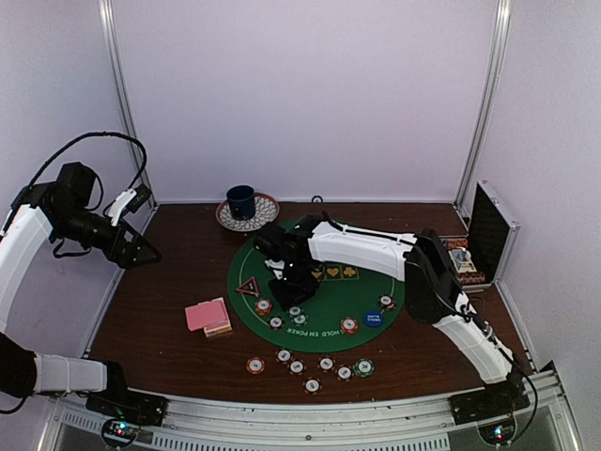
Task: Distribute texas hold em gaming equipment
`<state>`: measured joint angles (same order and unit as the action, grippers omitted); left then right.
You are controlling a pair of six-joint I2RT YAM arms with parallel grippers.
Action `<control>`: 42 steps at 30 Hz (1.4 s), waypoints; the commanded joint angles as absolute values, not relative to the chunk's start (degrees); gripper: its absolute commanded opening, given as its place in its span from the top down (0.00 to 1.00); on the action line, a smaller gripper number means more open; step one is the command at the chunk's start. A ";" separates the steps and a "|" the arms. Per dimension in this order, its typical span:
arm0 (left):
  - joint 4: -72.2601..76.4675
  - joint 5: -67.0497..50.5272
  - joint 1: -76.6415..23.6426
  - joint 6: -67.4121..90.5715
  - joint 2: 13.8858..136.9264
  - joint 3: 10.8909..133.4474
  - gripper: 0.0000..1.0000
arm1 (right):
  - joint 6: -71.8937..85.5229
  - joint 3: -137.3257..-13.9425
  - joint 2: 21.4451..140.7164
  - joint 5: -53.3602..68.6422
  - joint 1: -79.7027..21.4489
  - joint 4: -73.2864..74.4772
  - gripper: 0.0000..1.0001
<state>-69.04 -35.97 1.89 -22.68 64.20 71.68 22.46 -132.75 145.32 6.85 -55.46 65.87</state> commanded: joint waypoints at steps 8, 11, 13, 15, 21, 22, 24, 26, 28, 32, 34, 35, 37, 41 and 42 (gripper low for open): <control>-67.77 -36.12 2.20 -23.60 63.73 71.09 0.02 | 21.57 -126.44 140.68 7.99 -55.11 64.30 0.53; -67.83 -36.12 2.20 -23.64 63.78 71.24 0.02 | 21.62 -124.91 139.34 8.67 -55.17 63.99 0.53; -67.81 -36.05 2.20 -23.64 63.74 71.34 0.03 | 21.44 -124.84 138.44 9.05 -55.16 64.55 0.51; -67.79 -35.95 2.20 -23.62 63.71 71.34 0.02 | 21.12 -124.86 137.05 8.68 -55.21 65.43 0.49; -67.81 -35.69 2.20 -23.64 63.73 71.27 0.02 | 21.24 -118.11 126.65 4.44 -55.17 65.04 0.31; -67.77 -35.68 2.20 -23.68 63.72 71.31 0.02 | 21.62 -115.27 124.45 4.17 -55.19 64.27 0.28; -67.77 -35.37 2.20 -23.73 63.72 71.57 0.03 | 22.47 -108.48 119.45 3.66 -55.34 62.49 0.25; -67.85 -35.00 2.20 -23.73 63.79 71.79 0.02 | 23.61 -101.04 114.18 3.09 -55.65 61.12 0.23; -68.07 -34.81 2.20 -23.80 63.85 71.89 0.02 | 24.76 -93.03 108.99 2.87 -56.39 59.67 0.20; -68.16 -35.20 2.20 -23.82 64.31 71.98 0.02 | 26.58 -78.35 100.52 3.31 -58.67 57.07 0.16; -68.12 -35.38 2.20 -23.73 64.47 72.11 0.02 | 26.85 -72.77 97.83 3.66 -59.73 55.85 0.15; -68.18 -35.50 2.20 -23.65 64.56 72.15 0.02 | 26.81 -70.98 96.99 4.07 -60.05 55.30 0.14; -68.18 -35.71 2.20 -23.52 64.70 72.39 0.02 | 26.77 -68.54 96.42 5.74 -60.56 54.23 0.11; -68.28 -35.94 2.20 -23.04 64.85 72.87 0.02 | 26.29 -66.23 97.59 6.38 -61.51 52.28 0.10; -68.35 -35.95 2.20 -23.03 64.85 72.86 0.02 | 26.40 -65.80 98.05 6.61 -61.52 51.48 0.10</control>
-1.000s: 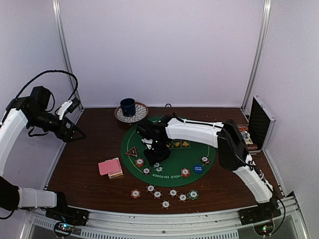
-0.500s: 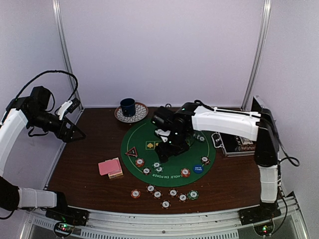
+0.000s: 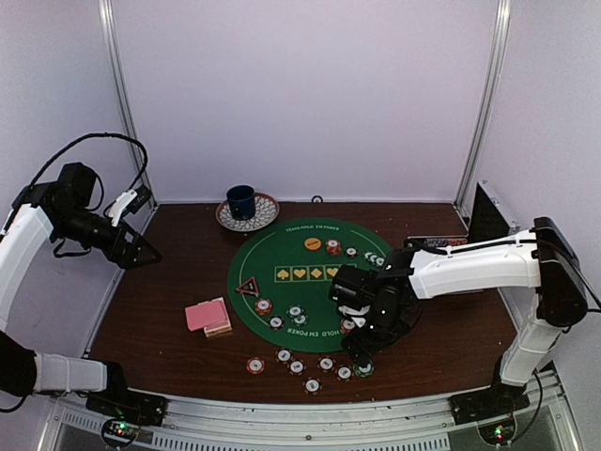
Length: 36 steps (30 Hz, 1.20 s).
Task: Distribute texas hold em gaming equipment
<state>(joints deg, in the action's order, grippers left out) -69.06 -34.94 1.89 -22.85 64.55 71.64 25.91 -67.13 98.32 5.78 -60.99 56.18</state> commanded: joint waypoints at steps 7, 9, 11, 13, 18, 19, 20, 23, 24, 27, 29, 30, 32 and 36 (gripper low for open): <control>-68.64 -35.39 2.20 -23.00 64.62 72.70 0.02 | 27.82 -63.16 100.55 8.24 -61.52 46.37 0.15; -68.73 -35.27 2.19 -23.08 64.61 72.77 0.02 | 28.24 -62.31 100.94 8.22 -61.52 45.48 0.18; -68.86 -35.24 2.20 -23.11 64.60 72.94 0.02 | 28.59 -61.62 101.12 8.14 -61.54 44.80 0.22; -68.86 -35.31 2.19 -23.10 64.76 73.05 0.02 | 28.97 -61.08 101.04 7.99 -61.53 44.40 0.25; -68.98 -35.42 2.20 -23.13 64.73 73.22 0.02 | 29.84 -59.84 100.54 7.80 -61.61 43.80 0.33; -68.93 -35.42 2.20 -23.12 64.79 73.28 0.02 | 30.06 -59.65 100.44 7.82 -61.61 43.70 0.34; -68.91 -35.38 2.15 -23.12 64.78 73.30 0.03 | 30.33 -59.48 100.34 7.84 -61.61 43.65 0.36; -68.96 -35.42 2.20 -23.12 64.77 73.28 0.02 | 30.71 -59.08 99.74 7.84 -61.74 43.79 0.40; -68.96 -35.42 2.18 -23.12 64.74 73.30 0.02 | 30.76 -59.06 99.56 7.76 -61.78 44.00 0.42; -68.93 -35.42 2.19 -23.12 64.77 73.30 0.03 | 30.85 -59.50 98.61 7.29 -61.94 45.25 0.46; -68.91 -35.41 2.19 -23.12 64.76 73.34 0.02 | 30.92 -59.99 97.85 7.09 -61.96 46.31 0.50; -68.92 -35.42 2.20 -23.14 64.71 73.38 0.03 | 31.00 -60.27 97.56 6.97 -61.96 46.89 0.51; -68.97 -35.42 2.18 -23.19 64.73 73.52 0.02 | 31.02 -61.11 97.04 7.04 -62.09 48.33 0.53; -68.99 -35.33 2.19 -23.25 64.57 73.59 0.02 | 30.88 -63.01 96.26 6.52 -62.05 51.12 0.56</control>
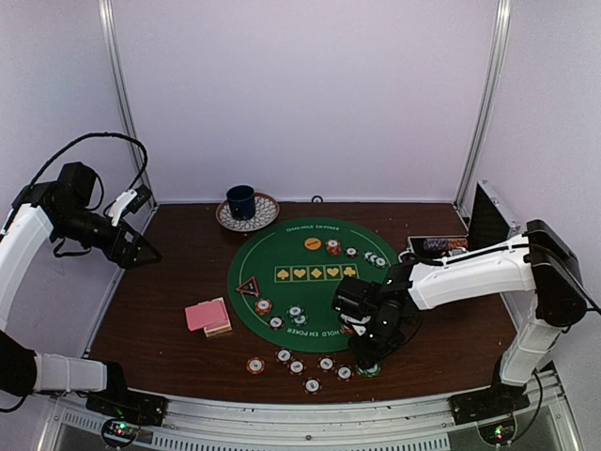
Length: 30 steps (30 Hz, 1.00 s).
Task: Distribute texas hold em gaming equipment
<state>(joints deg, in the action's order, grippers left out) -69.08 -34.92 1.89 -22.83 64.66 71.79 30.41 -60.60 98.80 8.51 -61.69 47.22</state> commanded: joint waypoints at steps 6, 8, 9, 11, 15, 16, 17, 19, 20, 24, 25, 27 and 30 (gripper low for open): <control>-69.00 -35.42 2.20 -23.37 64.52 73.05 0.02 | 30.00 -64.89 98.03 6.41 -62.05 53.33 0.45; -69.04 -35.42 2.20 -23.46 64.45 72.85 0.02 | 30.02 -65.03 98.69 6.42 -62.05 53.55 0.28; -69.00 -35.38 2.20 -23.47 64.39 72.79 0.02 | 29.98 -64.97 98.84 6.36 -62.05 53.74 0.21; -69.01 -35.26 2.20 -23.62 64.33 72.69 0.02 | 30.27 -64.30 98.53 6.65 -62.05 53.69 0.15; -69.00 -35.20 2.14 -23.82 64.24 72.75 0.02 | 31.98 -61.34 96.57 9.15 -62.18 50.94 0.12; -69.01 -35.24 2.19 -23.82 64.30 72.69 0.02 | 32.52 -60.58 96.33 10.09 -62.22 50.10 0.13; -69.00 -35.30 2.20 -23.82 64.35 72.65 0.02 | 33.00 -59.89 96.23 10.70 -62.35 49.45 0.13; -69.00 -35.33 2.20 -23.81 64.37 72.68 0.02 | 33.82 -58.84 96.29 11.65 -62.69 48.15 0.15; -68.99 -35.33 2.20 -23.81 64.34 72.69 0.02 | 34.13 -58.44 96.43 11.94 -62.79 47.68 0.16; -69.04 -35.33 2.15 -23.90 64.45 72.92 0.02 | 34.54 -57.46 97.18 12.27 -63.06 46.58 0.20; -69.04 -35.27 2.19 -23.92 64.52 72.95 0.02 | 34.42 -57.31 97.32 12.26 -63.09 46.42 0.21; -69.02 -35.27 2.20 -23.91 64.52 72.98 0.02 | 34.20 -57.47 97.73 12.18 -63.02 46.28 0.23; -69.04 -35.24 2.20 -23.91 64.48 73.04 0.02 | 33.86 -57.78 98.23 11.98 -63.02 46.32 0.26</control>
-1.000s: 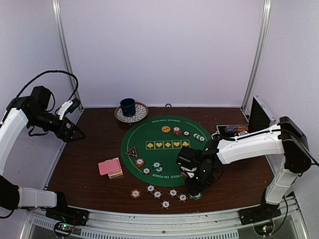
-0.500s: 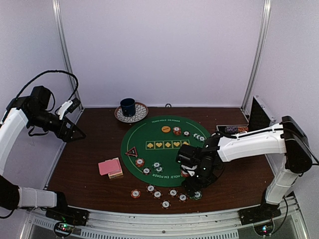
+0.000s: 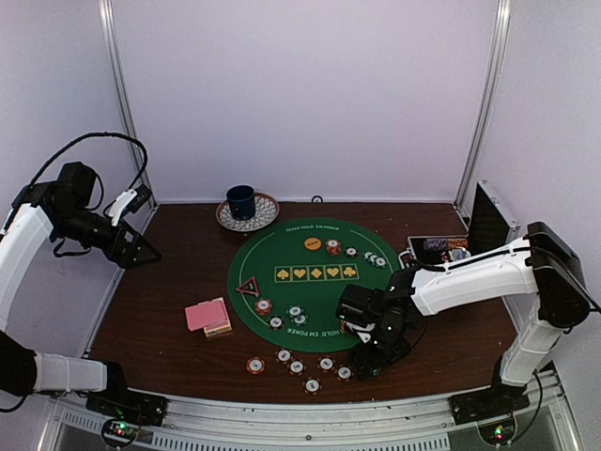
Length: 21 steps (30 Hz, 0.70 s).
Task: Distribute texas hold em gaming equipment
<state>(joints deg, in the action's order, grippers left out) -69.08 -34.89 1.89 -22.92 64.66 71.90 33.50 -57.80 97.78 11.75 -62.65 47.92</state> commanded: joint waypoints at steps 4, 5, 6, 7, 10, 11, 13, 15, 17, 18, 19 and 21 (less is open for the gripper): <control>-69.00 -35.16 2.20 -23.90 64.51 73.08 0.03 | 33.61 -58.13 98.74 11.77 -63.02 46.16 0.30; -69.04 -35.21 2.20 -23.86 64.43 73.12 0.02 | 33.58 -58.24 98.84 11.73 -63.02 46.16 0.32; -69.02 -35.21 2.20 -23.90 64.47 73.12 0.02 | 33.57 -58.33 98.94 11.69 -63.02 46.13 0.33; -69.01 -35.23 2.20 -23.81 64.45 73.12 0.02 | 33.51 -58.48 99.03 11.65 -63.02 46.10 0.34; -69.01 -35.32 2.20 -23.81 64.50 73.21 0.02 | 33.36 -58.94 99.22 11.73 -63.02 46.29 0.39; -69.00 -35.33 2.20 -23.82 64.43 73.21 0.02 | 33.27 -59.11 99.22 11.65 -63.02 46.50 0.40; -68.99 -35.28 2.15 -23.80 64.43 73.21 0.02 | 33.09 -59.51 99.15 11.27 -63.02 46.87 0.45; -69.01 -35.24 2.20 -23.77 64.36 73.21 0.02 | 32.92 -59.87 98.99 11.15 -63.06 47.22 0.49; -69.00 -35.12 2.15 -23.82 64.31 73.21 0.02 | 32.88 -60.09 98.84 10.98 -63.02 47.65 0.53; -68.99 -35.07 2.19 -23.82 64.26 73.17 0.02 | 32.78 -60.19 98.73 10.91 -63.02 47.90 0.56; -68.99 -35.07 2.20 -23.80 64.26 73.13 0.02 | 32.78 -60.39 98.52 10.79 -63.09 48.29 0.58; -68.99 -35.03 2.20 -23.81 64.16 73.06 0.02 | 32.82 -60.82 97.92 10.47 -63.15 49.24 0.60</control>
